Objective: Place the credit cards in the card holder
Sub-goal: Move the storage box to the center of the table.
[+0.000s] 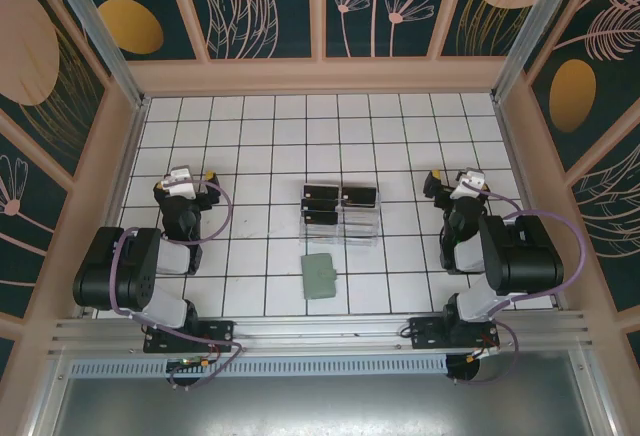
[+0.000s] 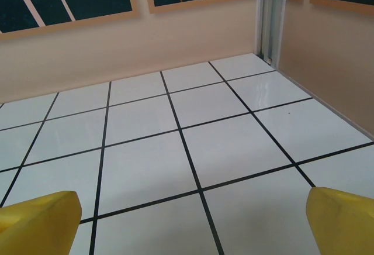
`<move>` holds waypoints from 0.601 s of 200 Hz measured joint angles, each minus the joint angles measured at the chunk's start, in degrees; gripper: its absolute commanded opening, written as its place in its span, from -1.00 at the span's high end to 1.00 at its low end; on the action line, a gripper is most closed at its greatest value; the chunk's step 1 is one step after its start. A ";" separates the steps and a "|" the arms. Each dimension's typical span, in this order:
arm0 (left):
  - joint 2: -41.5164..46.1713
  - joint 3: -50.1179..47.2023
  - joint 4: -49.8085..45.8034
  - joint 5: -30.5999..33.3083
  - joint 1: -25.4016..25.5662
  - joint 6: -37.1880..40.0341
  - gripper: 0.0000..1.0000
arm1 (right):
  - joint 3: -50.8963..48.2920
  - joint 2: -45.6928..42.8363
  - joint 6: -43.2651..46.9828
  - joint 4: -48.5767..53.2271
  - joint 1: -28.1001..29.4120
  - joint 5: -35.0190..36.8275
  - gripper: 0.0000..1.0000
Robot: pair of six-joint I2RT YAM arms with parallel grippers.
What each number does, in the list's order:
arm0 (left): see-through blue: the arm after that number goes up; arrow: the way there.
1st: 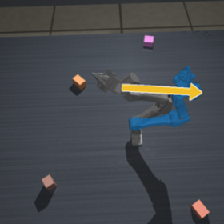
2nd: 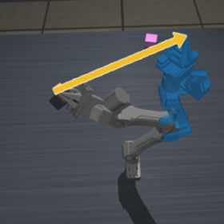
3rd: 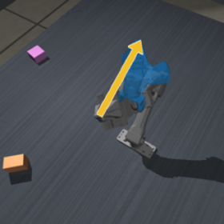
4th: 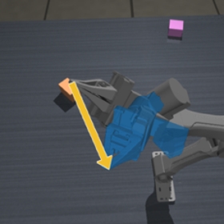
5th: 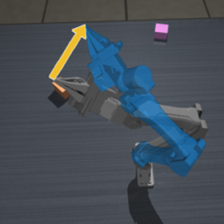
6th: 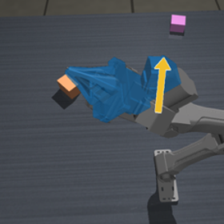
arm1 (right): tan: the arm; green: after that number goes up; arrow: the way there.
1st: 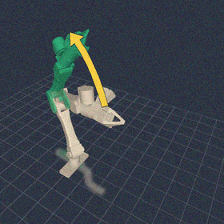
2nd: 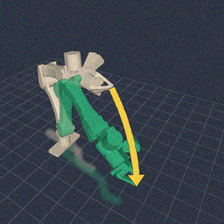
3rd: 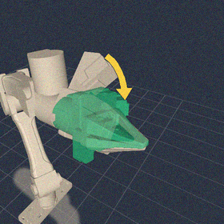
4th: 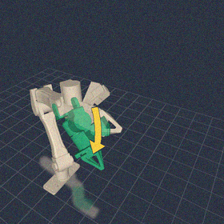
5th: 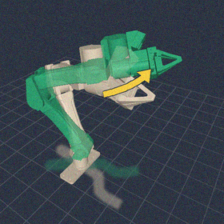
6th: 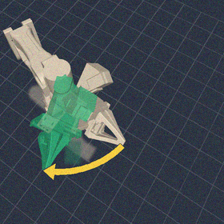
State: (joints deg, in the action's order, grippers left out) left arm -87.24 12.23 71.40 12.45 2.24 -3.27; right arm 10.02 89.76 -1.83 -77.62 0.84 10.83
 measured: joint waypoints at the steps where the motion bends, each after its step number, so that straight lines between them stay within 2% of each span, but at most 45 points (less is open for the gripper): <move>1: 0.00 0.00 0.00 0.00 0.00 0.00 -0.98 | 0.02 0.00 0.00 0.00 0.00 0.00 -0.98; 120: 0.00 0.59 -0.02 -1.22 -0.63 -0.20 -0.98 | 0.02 0.00 -0.22 0.04 -0.90 -1.11 -0.98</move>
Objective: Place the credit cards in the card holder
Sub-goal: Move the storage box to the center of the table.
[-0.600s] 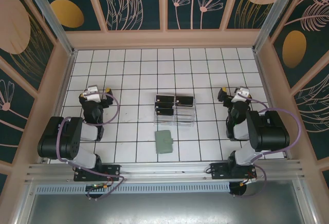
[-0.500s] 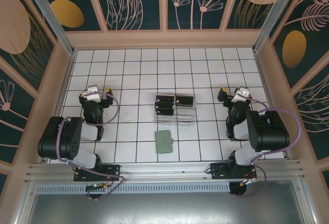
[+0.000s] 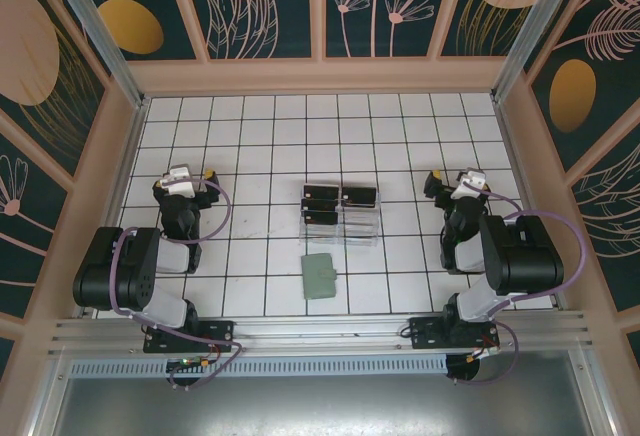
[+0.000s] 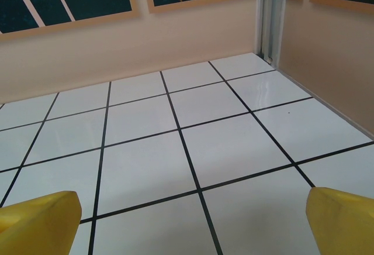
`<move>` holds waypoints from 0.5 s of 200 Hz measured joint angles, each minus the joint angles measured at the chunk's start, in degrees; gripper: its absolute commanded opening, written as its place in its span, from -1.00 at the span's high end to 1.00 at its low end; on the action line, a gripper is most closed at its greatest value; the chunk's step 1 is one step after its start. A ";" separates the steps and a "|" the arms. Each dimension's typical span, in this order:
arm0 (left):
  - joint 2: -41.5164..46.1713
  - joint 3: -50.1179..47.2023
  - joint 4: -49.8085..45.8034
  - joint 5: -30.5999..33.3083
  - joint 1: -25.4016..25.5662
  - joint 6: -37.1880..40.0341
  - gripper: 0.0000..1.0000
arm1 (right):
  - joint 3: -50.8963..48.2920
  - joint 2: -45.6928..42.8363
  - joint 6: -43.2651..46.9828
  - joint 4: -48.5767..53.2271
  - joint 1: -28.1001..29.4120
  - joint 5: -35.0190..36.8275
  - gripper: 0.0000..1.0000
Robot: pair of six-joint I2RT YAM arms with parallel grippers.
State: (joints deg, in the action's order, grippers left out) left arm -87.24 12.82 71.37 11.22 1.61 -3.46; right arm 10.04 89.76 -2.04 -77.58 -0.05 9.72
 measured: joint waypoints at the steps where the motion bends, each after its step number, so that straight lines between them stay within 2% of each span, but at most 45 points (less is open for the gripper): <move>1: 0.00 0.00 0.00 -0.02 0.00 0.00 -0.98 | 0.00 0.00 0.00 0.00 -0.02 -0.02 -0.98; 50: 0.33 0.09 -0.52 -0.26 0.00 -0.09 -0.97 | -0.28 -0.28 -0.42 -0.20 -0.50 -0.81 -0.98; 100: 8.96 4.90 -11.67 2.45 0.00 -1.38 -0.97 | -8.33 -0.98 -0.63 -9.68 -0.50 -0.81 -0.98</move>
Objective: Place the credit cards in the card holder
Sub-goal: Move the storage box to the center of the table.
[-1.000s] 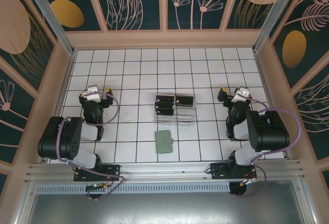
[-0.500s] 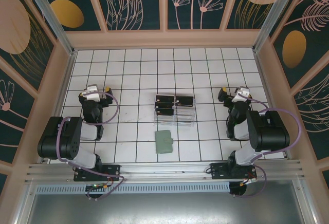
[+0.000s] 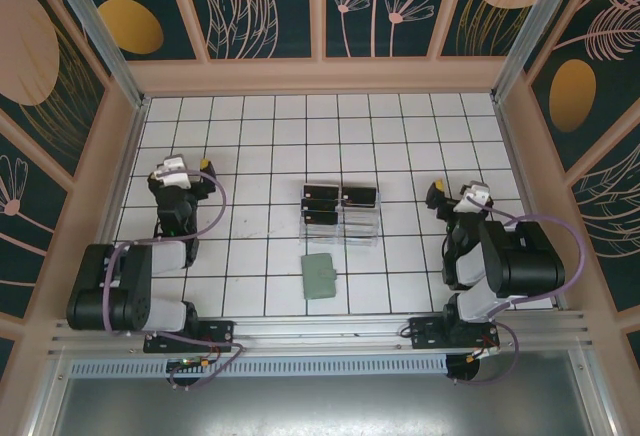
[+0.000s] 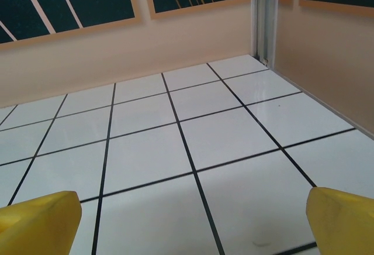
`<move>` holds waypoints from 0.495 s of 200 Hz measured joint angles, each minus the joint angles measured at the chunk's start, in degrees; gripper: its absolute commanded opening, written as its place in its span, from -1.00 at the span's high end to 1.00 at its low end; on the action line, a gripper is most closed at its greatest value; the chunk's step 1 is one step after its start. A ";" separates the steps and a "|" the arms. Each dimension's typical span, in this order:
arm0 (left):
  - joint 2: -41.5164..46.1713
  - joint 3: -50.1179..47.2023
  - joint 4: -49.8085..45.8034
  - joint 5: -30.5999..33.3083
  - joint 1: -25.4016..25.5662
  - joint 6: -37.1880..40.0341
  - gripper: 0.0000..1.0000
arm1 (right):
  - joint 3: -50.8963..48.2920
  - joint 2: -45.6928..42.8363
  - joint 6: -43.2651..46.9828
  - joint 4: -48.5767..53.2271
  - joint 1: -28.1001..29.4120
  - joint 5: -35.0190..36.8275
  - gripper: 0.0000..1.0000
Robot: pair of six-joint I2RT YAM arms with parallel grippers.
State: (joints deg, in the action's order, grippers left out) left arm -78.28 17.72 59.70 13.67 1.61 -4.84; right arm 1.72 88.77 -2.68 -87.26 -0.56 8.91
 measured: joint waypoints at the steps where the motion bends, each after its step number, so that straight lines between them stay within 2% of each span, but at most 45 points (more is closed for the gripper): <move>1: 0.17 0.09 -0.15 0.11 0.00 0.00 -0.97 | -0.04 0.00 0.00 -0.04 0.02 0.00 -0.98; 29: 7.21 4.02 -7.85 2.21 0.00 -1.46 -0.97 | 0.20 -2.80 0.04 1.05 0.33 0.20 -0.98; 56: 11.87 12.41 -18.97 2.43 0.00 -4.87 -0.97 | 8.50 -17.49 -0.87 18.32 0.76 1.53 -0.98; 76: 15.21 16.09 -25.66 1.95 -0.02 -9.46 -0.97 | 17.46 -24.98 -5.66 28.81 0.76 1.40 -0.98; 99: 18.45 17.77 -33.09 -1.20 -0.11 -15.76 -0.97 | 25.79 -29.18 -12.02 38.60 0.52 -4.66 -0.98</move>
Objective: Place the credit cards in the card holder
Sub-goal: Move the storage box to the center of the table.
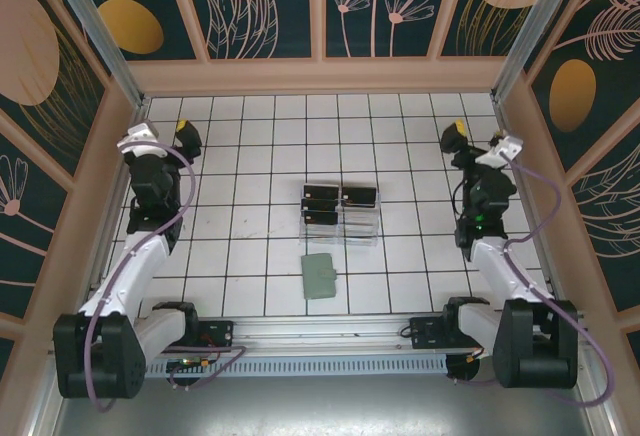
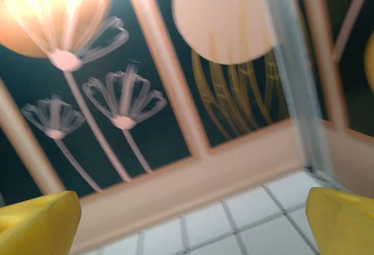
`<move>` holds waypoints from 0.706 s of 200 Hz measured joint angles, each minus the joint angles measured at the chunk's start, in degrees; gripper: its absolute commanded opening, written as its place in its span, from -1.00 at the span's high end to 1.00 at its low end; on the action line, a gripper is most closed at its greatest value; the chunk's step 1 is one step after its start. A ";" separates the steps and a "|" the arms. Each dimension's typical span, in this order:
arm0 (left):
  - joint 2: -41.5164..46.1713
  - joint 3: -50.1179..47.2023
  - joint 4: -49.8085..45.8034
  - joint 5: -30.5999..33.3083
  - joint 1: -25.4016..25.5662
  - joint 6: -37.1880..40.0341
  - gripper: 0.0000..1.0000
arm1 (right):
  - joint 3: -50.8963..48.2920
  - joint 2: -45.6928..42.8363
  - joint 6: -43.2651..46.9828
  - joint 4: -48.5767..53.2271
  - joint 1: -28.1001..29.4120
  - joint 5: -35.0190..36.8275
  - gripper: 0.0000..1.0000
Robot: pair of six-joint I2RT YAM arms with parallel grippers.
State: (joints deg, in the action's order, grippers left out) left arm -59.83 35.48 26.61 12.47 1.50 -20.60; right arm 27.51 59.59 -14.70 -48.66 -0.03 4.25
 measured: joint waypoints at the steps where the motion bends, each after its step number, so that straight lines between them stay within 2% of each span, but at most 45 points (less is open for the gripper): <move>1: 0.13 0.07 -0.42 -0.31 0.00 -0.42 -0.97 | 0.15 -0.07 -0.17 0.22 0.00 -0.28 -0.98; 28: 2.56 0.20 -9.11 -6.38 0.00 -6.38 -0.97 | 3.02 -2.93 -6.19 9.01 0.57 -11.58 -0.92; 45: 4.76 -0.50 -13.22 -10.43 0.00 -9.05 -0.97 | 4.09 -4.33 -8.24 16.87 3.72 -14.99 -0.91; 91: 13.35 -9.11 -18.29 -18.82 0.92 -16.96 -0.97 | 5.88 -6.14 -9.79 38.64 26.73 -10.29 -0.84; 123: 16.06 -13.49 -21.46 -20.57 5.55 -21.09 -0.97 | 2.97 -5.20 -15.61 47.89 43.60 -2.82 -0.78; 141: 17.18 -15.17 -21.84 -21.29 8.07 -22.86 -0.97 | 2.49 -2.89 -19.34 51.82 50.71 0.81 -0.75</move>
State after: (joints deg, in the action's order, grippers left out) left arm -42.65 20.32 4.78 -8.82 9.56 -43.46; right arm 30.00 56.71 -34.04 3.16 50.68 5.06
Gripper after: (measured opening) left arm 0.985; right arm 0.887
